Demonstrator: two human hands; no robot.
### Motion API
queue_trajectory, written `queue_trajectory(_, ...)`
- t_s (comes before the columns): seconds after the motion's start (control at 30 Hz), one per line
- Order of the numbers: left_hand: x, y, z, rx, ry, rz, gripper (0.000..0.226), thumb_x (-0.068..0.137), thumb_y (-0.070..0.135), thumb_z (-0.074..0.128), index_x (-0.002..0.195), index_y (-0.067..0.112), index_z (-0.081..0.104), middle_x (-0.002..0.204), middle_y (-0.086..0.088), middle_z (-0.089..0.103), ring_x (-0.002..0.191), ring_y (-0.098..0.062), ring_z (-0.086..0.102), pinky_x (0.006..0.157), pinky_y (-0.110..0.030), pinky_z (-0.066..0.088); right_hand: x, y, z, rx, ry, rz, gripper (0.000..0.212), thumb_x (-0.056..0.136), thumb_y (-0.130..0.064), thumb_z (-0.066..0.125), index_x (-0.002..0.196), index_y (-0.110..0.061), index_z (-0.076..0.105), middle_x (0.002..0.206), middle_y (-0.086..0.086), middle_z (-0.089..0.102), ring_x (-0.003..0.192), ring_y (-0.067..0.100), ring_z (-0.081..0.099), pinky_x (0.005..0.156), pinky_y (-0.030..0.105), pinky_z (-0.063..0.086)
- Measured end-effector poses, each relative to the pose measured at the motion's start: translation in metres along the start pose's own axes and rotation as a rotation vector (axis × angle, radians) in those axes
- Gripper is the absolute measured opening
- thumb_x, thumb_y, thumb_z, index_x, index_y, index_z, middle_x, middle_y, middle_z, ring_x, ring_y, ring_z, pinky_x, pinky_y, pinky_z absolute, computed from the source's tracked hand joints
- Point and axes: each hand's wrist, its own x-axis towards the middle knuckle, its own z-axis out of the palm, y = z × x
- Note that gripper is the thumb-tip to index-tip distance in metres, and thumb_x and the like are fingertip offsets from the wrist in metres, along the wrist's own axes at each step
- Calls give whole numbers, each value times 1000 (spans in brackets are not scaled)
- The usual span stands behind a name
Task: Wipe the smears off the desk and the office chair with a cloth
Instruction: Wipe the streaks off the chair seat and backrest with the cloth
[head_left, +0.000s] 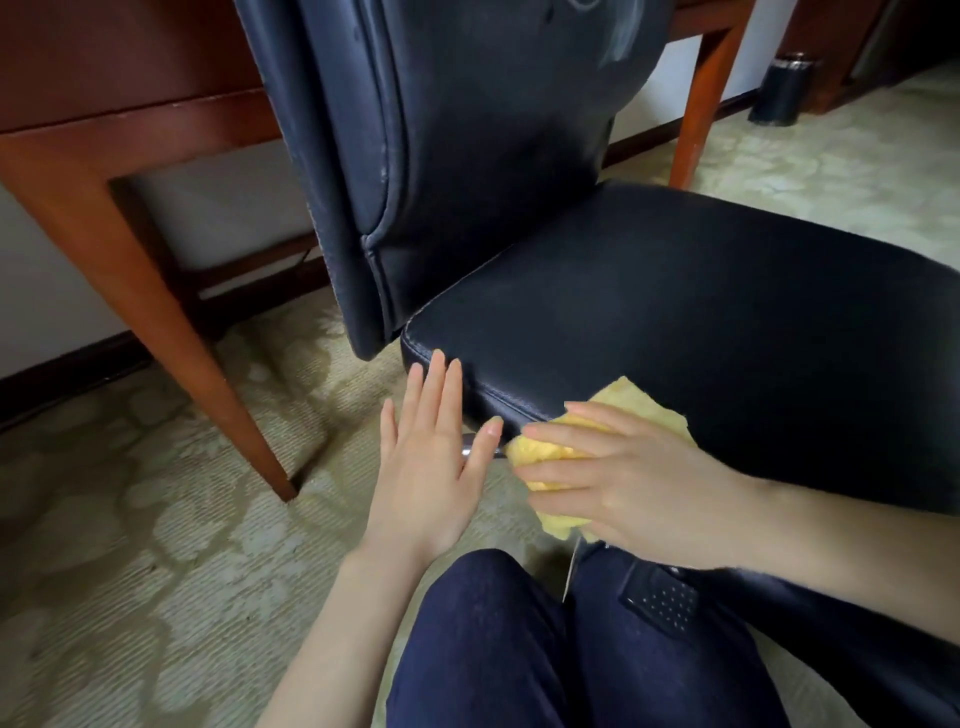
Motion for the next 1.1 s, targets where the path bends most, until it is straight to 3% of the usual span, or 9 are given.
queue_trajectory(0.1,8,13,2,84,-33,48,74,90,60,13,152,23,0,152,18,-19,140,0,-25,115,-32,-15,-25,2,-7,163,62,132,43,66,-37,83,108,-36,71,122,-13,63,122,14,54,102,41,44)
queue_trajectory(0.17,14,23,5,146,-46,51,74,90,60,10,152,22,-2,150,18,-24,138,1,-28,113,-33,-17,-38,9,-16,221,-31,210,48,71,-47,77,117,-43,64,128,-19,58,125,4,48,107,31,38)
queue_trajectory(0.27,22,37,10,214,-64,39,72,92,58,10,153,20,0,153,14,-23,138,-2,-28,114,-36,-18,-56,23,-13,387,-228,295,48,96,-53,38,140,-55,19,152,-28,17,141,-8,-2,117,25,-5)
queue_trajectory(0.33,27,44,11,257,-74,35,70,94,56,13,153,19,2,157,9,-18,140,-4,-25,114,-38,-17,-72,33,-3,438,-213,321,44,98,-58,20,139,-58,3,151,-33,-3,136,-12,-20,114,22,-13)
queue_trajectory(0.47,48,57,11,290,-105,23,68,96,55,17,153,19,7,159,7,-11,143,-5,-20,115,-39,-16,-91,64,8,560,-108,508,41,89,-64,10,130,-66,12,145,-42,2,135,-17,-14,114,19,-8)
queue_trajectory(0.63,76,75,23,373,-144,95,65,97,56,20,152,22,14,160,8,1,145,-6,-11,115,-38,-14,-92,114,27,669,-71,634,35,98,-44,34,115,-71,19,133,-51,9,126,-28,-9,108,9,-10)
queue_trajectory(0.83,96,86,35,463,-172,121,62,96,57,25,146,21,34,156,6,25,144,-5,14,117,-33,-5,-94,165,54,675,-10,731,37,98,-40,35,116,-67,18,128,-50,7,117,-33,-6,108,11,-5)
queue_trajectory(1.0,102,108,31,665,-384,84,66,98,55,21,144,9,32,156,-7,26,144,-20,21,117,-36,5,-90,165,40,681,-2,829,32,99,-37,41,121,-60,40,127,-41,33,125,-14,26,103,17,18)
queue_trajectory(1.1,114,130,12,677,-628,-4,67,97,56,25,142,8,38,151,-8,34,138,-23,32,117,-42,10,-93,155,16,776,-54,1012,21,97,-42,43,109,-53,56,106,-25,60,94,1,57,82,23,40)
